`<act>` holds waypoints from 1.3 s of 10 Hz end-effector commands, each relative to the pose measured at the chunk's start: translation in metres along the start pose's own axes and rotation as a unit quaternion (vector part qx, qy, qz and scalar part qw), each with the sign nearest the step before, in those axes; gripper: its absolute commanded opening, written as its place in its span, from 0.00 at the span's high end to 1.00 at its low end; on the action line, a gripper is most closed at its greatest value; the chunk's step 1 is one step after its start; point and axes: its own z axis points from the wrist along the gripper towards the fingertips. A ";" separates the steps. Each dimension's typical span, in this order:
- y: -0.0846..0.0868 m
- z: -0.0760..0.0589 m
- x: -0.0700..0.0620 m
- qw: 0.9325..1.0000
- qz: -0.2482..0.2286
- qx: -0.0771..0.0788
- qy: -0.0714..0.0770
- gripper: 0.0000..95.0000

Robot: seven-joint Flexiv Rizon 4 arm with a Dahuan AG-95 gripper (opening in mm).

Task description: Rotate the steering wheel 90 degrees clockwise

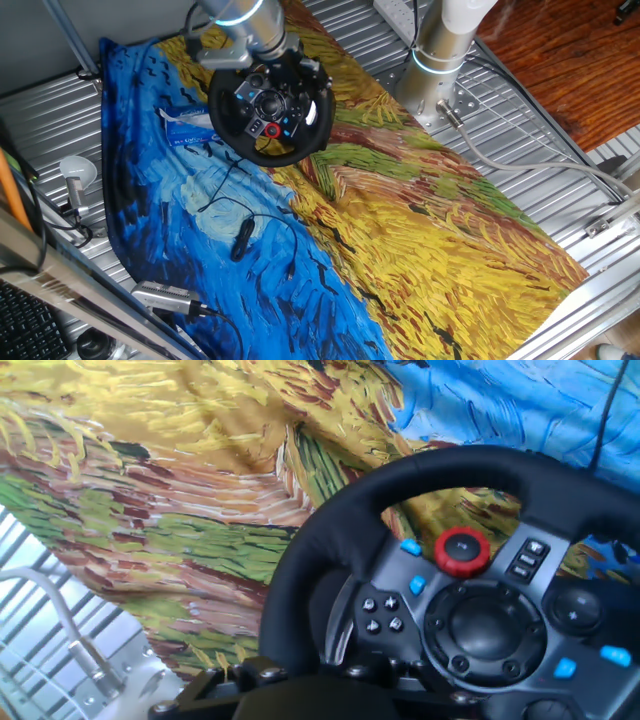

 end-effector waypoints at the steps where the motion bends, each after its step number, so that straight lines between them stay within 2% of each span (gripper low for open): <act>1: -0.003 -0.001 -0.003 1.000 0.005 -0.005 0.003 0.40; 2: -0.003 -0.001 -0.004 1.000 0.007 -0.005 0.003 0.40; 3: -0.002 0.000 -0.004 1.000 0.010 -0.006 0.002 0.60; 10: 0.003 -0.002 -0.009 1.000 0.026 -0.005 0.001 0.60; 13: 0.002 -0.003 -0.008 1.000 0.007 0.017 0.011 0.60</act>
